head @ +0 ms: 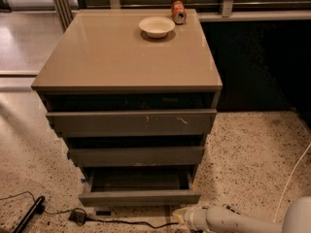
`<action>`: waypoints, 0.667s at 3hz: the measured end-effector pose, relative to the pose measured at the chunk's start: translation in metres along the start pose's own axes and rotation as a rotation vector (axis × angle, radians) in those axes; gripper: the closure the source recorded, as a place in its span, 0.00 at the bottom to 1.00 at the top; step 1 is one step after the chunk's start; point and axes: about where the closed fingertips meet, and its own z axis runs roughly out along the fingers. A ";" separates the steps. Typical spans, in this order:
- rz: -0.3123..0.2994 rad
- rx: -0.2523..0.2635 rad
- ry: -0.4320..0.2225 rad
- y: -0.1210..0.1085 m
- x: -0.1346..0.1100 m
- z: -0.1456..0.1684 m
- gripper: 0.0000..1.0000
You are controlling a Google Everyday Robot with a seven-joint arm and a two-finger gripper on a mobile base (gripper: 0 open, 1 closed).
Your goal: Close bottom drawer
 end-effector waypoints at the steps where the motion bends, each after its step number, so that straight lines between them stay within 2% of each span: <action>1: 0.000 0.000 0.000 0.000 0.000 0.000 1.00; 2: -0.021 0.036 -0.081 -0.009 -0.018 0.018 1.00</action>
Offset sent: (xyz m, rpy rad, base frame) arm 0.0674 0.0217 -0.0082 0.0403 -0.2344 -0.0933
